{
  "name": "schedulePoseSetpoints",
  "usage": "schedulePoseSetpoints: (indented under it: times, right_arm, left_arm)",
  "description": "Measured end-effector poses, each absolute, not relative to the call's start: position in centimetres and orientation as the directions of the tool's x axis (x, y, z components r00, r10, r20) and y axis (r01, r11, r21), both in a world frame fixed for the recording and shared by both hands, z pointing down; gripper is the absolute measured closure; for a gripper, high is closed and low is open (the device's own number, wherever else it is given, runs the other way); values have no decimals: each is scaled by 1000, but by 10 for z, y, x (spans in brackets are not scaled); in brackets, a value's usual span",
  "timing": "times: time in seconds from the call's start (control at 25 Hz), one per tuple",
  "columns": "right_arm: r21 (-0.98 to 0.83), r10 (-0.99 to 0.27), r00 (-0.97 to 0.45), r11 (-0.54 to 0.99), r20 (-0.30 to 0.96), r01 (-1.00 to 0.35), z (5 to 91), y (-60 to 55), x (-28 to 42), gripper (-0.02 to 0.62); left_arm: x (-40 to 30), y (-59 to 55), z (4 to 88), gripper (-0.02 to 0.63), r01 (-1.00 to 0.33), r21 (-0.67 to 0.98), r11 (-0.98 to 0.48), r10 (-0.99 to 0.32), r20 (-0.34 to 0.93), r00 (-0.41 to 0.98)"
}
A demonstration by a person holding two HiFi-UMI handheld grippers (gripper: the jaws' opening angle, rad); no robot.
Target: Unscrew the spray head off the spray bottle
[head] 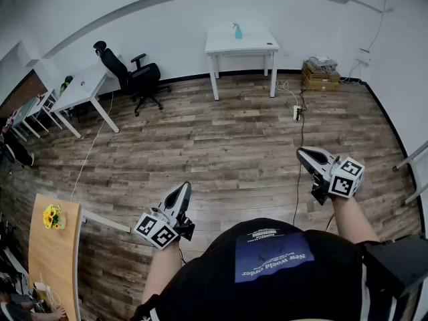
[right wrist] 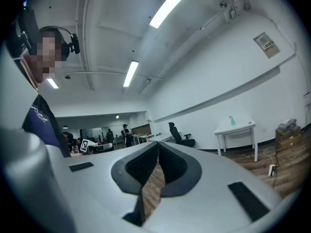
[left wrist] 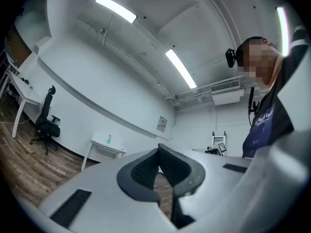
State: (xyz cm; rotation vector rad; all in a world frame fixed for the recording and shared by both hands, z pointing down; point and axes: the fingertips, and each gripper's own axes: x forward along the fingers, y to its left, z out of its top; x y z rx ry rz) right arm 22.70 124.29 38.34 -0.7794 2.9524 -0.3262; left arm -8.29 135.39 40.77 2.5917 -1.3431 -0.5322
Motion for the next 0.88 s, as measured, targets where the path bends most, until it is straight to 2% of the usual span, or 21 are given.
schedulePoseSetpoints:
  times: [0.44, 0.88]
  right_arm:
    - [-229, -456, -888, 860, 54, -455, 401, 1240, 139, 597]
    - [-274, -449, -893, 855, 34, -440, 414, 1152, 155, 597]
  left_arm:
    - [-163, 1358, 448, 612, -742, 387, -548, -836, -214, 506]
    - [-136, 1277, 454, 612, -739, 390, -550, -830, -157, 535]
